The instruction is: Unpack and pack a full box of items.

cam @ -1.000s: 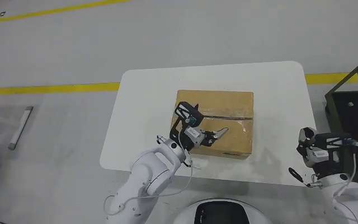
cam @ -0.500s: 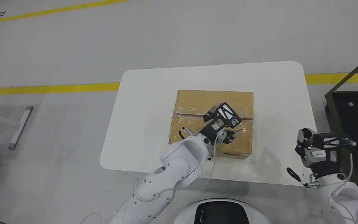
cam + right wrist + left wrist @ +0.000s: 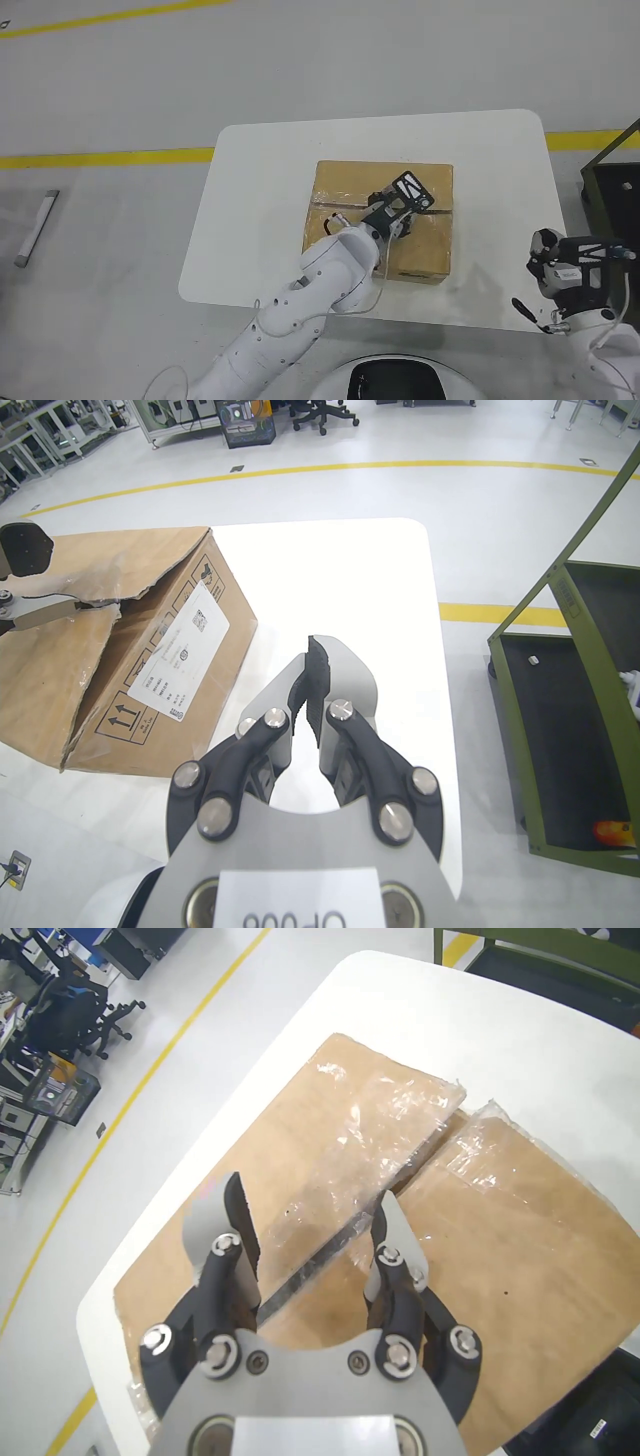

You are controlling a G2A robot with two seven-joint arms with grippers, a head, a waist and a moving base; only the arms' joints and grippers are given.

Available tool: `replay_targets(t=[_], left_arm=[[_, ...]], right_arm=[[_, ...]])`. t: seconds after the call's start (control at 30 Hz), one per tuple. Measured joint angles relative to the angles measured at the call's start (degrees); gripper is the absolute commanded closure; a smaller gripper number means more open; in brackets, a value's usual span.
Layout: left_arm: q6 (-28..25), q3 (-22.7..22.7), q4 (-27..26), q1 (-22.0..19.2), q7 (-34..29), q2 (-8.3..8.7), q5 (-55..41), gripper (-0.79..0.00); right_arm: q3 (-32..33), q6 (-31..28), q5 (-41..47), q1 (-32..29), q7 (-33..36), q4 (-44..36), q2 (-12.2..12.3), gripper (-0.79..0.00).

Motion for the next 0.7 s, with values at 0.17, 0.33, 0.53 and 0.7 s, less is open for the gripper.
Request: replay_targets(t=[0.17,0.33,0.53,0.7], left_arm=[[-2.0,-0.3,-0.7,0.3,-0.4,-0.36,0.0,-0.665],[-3.2,-1.0,-2.3,1.2,-0.9,-0.54,-0.2,-0.683],[-4.6,-1.4,-2.5,1.9,-1.2,-0.73,1.6,-0.557],[-4.5,-1.6,-1.0,1.7,-0.7,-1.12,3.3,-0.425]], right_arm=[[0.0,0.0,0.5,0.3,0.2,0.4,0.0,0.0],[0.0,-0.1,0.7,0.4,0.4,0.6,0.0,0.0],[-0.3,-0.1,0.9,0.8,0.6,0.7,0.0,0.0],[-0.3,-0.1,1.1,0.8,0.6,0.8,0.0,0.0]])
